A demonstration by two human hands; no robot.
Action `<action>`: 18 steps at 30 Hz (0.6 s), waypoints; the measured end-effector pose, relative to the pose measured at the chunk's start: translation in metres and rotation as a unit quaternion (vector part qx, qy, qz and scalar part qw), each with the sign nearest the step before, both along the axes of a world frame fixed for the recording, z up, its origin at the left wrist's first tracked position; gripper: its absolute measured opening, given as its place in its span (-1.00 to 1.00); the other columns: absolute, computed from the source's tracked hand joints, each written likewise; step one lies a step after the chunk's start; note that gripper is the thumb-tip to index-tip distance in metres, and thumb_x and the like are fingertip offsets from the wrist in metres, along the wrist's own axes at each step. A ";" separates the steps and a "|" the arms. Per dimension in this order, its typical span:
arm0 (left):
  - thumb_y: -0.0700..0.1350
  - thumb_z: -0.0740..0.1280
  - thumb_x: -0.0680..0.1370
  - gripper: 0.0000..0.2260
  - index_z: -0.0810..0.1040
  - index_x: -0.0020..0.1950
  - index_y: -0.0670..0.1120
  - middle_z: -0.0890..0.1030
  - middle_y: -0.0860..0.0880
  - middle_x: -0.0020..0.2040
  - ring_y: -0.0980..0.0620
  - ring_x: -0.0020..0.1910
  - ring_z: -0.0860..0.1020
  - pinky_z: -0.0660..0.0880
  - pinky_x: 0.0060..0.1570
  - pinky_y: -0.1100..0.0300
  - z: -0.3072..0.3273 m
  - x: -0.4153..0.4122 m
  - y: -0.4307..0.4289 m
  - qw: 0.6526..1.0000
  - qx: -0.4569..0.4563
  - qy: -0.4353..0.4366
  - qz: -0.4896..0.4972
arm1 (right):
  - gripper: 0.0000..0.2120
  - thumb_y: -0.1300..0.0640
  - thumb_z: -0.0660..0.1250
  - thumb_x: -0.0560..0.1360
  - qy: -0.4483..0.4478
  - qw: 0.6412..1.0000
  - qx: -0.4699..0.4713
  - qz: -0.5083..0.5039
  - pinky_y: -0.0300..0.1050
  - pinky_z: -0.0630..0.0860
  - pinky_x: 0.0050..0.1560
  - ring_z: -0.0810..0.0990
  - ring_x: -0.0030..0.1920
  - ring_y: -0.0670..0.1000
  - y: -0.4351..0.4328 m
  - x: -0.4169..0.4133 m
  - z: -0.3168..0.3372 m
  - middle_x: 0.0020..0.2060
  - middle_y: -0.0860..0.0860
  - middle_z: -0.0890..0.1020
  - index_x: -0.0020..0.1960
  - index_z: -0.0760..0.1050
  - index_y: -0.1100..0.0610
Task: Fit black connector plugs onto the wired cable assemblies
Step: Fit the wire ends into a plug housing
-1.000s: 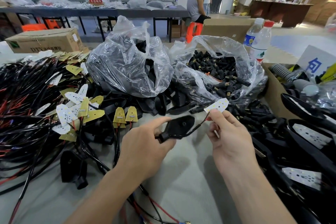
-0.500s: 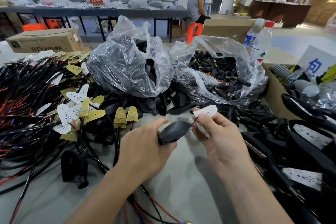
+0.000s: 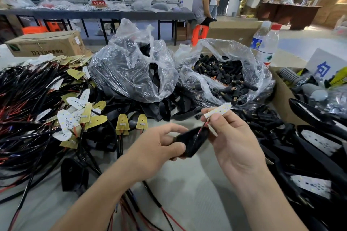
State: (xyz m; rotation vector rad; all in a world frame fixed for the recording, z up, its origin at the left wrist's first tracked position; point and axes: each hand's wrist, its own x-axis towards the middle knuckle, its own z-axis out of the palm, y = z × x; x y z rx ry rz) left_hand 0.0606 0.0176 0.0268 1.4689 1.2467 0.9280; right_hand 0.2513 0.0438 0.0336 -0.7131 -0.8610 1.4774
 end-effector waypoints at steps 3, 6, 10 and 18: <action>-0.24 0.43 0.55 -0.72 0.61 0.14 0.12 0.74 0.00 -0.24 0.02 -0.27 0.64 0.54 -0.17 0.25 -0.002 0.011 -0.003 0.994 0.038 0.046 0.089 | -0.73 0.14 0.46 0.35 -0.007 1.000 -0.018 0.012 -0.10 0.50 -0.06 0.54 -0.22 0.02 -0.004 -0.005 0.000 -0.20 0.10 0.63 0.02 0.71 0.20; -0.19 0.47 0.51 -0.72 0.62 0.06 0.20 0.70 0.22 -0.28 0.26 -0.34 0.61 0.42 -0.27 0.47 -0.002 0.022 -0.009 0.967 0.113 0.107 0.200 | -0.71 0.16 0.46 0.33 -0.014 0.999 -0.041 0.001 -0.08 0.49 -0.02 0.57 -0.25 -0.03 -0.007 -0.012 -0.002 -0.20 0.07 0.66 0.03 0.71 0.20; -0.14 0.46 0.50 -0.76 0.60 0.03 0.20 0.65 0.36 -0.28 0.31 -0.18 0.61 0.37 -0.14 0.55 -0.002 0.026 -0.013 0.932 0.171 0.134 0.289 | -0.83 0.16 0.45 0.40 -0.047 0.997 -0.045 0.028 -0.04 0.49 -0.03 0.64 -0.21 -0.06 -0.010 -0.014 0.000 -0.14 0.04 0.72 -0.03 0.72 0.13; 0.20 0.36 0.41 -0.77 0.59 0.06 0.30 0.68 0.16 -0.31 0.20 -0.25 0.62 0.47 -0.21 0.34 -0.012 0.018 -0.010 0.954 0.129 0.120 0.241 | -0.71 0.29 0.27 0.64 -0.143 0.988 -0.028 0.043 -0.09 0.65 -0.21 0.73 -0.15 0.06 -0.012 -0.019 -0.004 -0.11 0.16 0.74 -0.15 0.68 0.09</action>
